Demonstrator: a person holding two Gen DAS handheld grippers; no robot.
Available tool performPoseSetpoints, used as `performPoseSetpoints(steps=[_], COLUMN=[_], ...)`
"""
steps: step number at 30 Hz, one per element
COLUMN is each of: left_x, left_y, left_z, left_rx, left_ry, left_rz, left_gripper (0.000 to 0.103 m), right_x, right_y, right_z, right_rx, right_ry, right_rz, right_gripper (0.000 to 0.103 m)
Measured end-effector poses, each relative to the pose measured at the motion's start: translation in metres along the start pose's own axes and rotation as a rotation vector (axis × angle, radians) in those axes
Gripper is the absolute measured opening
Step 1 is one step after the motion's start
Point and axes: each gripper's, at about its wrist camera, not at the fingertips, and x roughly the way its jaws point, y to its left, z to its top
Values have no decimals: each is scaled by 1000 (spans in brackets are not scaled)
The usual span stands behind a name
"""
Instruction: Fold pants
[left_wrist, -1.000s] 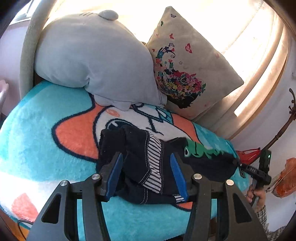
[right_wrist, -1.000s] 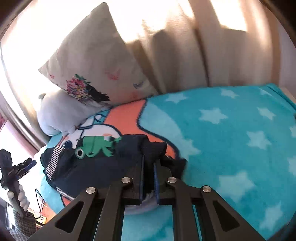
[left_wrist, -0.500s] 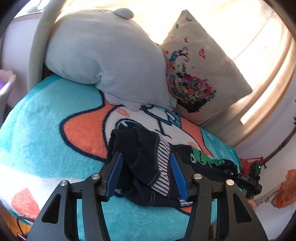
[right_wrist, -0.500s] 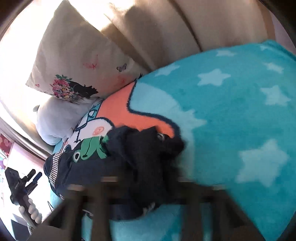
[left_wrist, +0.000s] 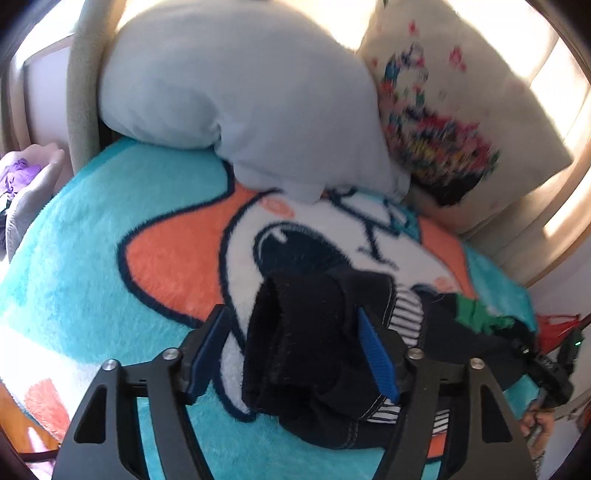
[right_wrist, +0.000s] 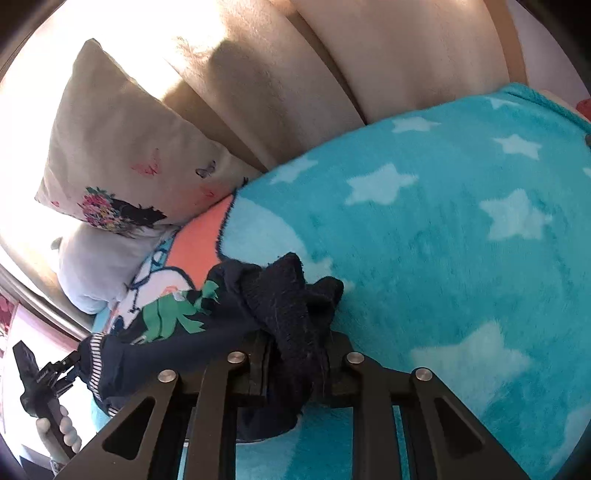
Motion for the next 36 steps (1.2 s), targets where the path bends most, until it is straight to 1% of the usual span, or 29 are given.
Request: performPoseSetpoints(steps=[1,2,3,5,8,9,10,11,13,15,16,17,20,21,23,24,25,26,27,28,29,30,31,33,35,36], left_x=[3,4,6,-1,-9,-8,-4,2,4,-2,-7,-16,-46,-54,-65,-67,-67,-66,-62,-56,-48,-41,-32,-13,7,17], left_y=[-1,-3,-5,-7,-14,-14,-13,-10,-2,8,12,16,25,25,19,11,2,-11,-24,-40,-59,-74,-93,-129,-154,-164], left_z=[-1,-2,-4,-9,-20,-24,-27,-30,-30,-25,-24,-22,-18,-17,-13,-11,-9,-8,-7,-6,-6,-7,-10,-19,-28,-33], left_rx=[6,12,13,23,54,59,60,60,38,6,1,9,30,32,43,56,78,110,137,170,203,234,272,333,374,396], left_ry=[11,30,69,85,122,135,147,166,162,174,164,139,53,26,-11,-20,-23,-20,-12,4,24,41,58,83,110,125], left_rz=[-1,-15,-42,-30,-14,6,25,36,2,-75,-101,-117,-119,-127,-148,-160,-174,-191,-208,-232,-255,-273,-292,-326,-347,-330], left_gripper=[61,23,20,19,18,18,18,21,22,25,31,35,43,44,51,54,58,59,59,59,59,59,59,59,59,59], right_x=[1,1,0,-2,-4,-2,-1,0,0,-1,-4,-7,-28,-35,-52,-61,-73,-81,-91,-99,-103,-101,-94,-68,-37,-23], right_y=[1,2,3,4,5,4,3,1,-4,-5,-6,-6,-11,-13,-16,-16,-13,-10,-3,6,15,26,34,52,67,72], right_z=[-1,-2,-3,-4,-6,-6,-7,-7,-8,-8,-8,-8,-9,-9,-11,-12,-14,-15,-18,-20,-22,-23,-22,-19,-16,-14], right_rx=[-7,-13,-19,-26,-51,-55,-54,-49,-27,-12,-4,1,11,21,45,56,60,59,51,34,17,-2,-15,-14,-3,2], right_ry=[-3,-8,-15,-23,-29,-23,-19,-17,-25,-26,-30,-37,-89,-110,-164,-200,-245,-276,-313,-342,-352,-337,-294,-187,-83,-39], right_rz=[-10,-22,-28,-38,-74,-82,-85,-86,-71,-61,-56,-55,-58,-65,-94,-110,-113,-103,-71,-11,45,111,181,283,343,368], right_gripper=[25,25,26,33,38,40,43,49,51,53,56,60,68,68,68,68,68,68,68,68,68,69,69,70,69,69])
